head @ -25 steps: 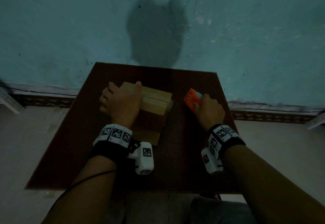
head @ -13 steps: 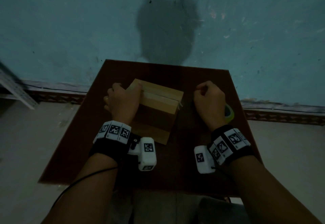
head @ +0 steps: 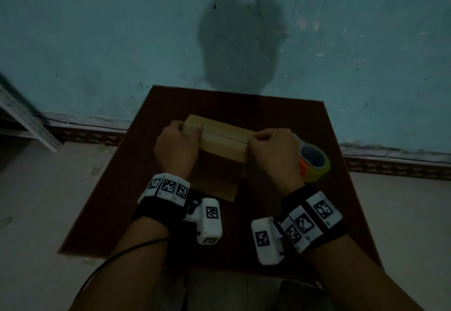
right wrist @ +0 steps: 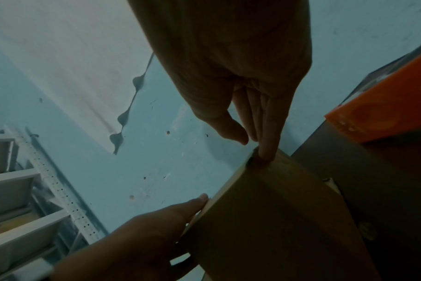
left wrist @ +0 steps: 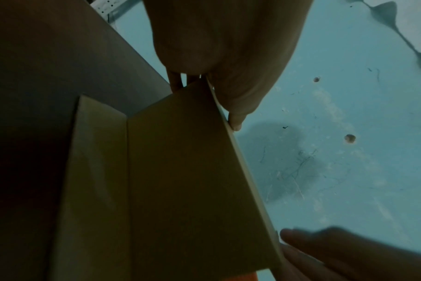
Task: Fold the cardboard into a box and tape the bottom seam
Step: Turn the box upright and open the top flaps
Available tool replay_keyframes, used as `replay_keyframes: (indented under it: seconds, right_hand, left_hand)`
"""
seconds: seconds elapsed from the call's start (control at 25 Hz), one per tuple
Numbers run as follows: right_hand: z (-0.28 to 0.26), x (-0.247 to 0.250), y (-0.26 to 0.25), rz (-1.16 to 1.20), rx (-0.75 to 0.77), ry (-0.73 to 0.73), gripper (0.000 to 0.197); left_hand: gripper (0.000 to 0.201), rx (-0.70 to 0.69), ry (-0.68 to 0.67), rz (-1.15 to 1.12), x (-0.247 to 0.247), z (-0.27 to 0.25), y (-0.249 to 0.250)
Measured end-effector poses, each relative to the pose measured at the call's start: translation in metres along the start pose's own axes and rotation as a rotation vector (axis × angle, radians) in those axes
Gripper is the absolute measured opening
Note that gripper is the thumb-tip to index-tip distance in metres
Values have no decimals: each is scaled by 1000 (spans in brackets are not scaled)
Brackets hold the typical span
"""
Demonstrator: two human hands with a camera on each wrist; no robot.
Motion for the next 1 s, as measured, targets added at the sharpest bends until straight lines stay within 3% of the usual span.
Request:
replay_keyframes:
  seconds: [0.24,0.44,0.6,0.72,0.84,1.0]
  right_hand:
    - [4,0,-11,163,-9,169,41]
    - [6,-1,-10,274,-19,167,66]
    - [7,-1,-1,370,-143,144,35]
    - [4,-1,7,344,-196,108,19]
    - [8,-2,22,251,-227,68,18]
    - [4,-10,36,246,-345,2,44]
  left_hand:
    - [52,-103,94,-146,3,-13,8]
    - [48,-131,-75,-355,-8,-16,3]
    - [48,66,-170,-484,-14,-18,4]
    - [63,81,-181,-319,-16,-13,-1]
    - [54,28,-256,-159,-26,-6,-5]
    - [35,63,-268,-229,-26,4,-11]
Point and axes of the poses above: each hand's wrist, its own z-axis towards the middle knuckle, its own x-axis out of the back of the hand, y = z × x, the point moved 3 cm from there along z, towards the middle knuckle, and after that the axes turned 12 degrees about x, right-handed, at the moved point
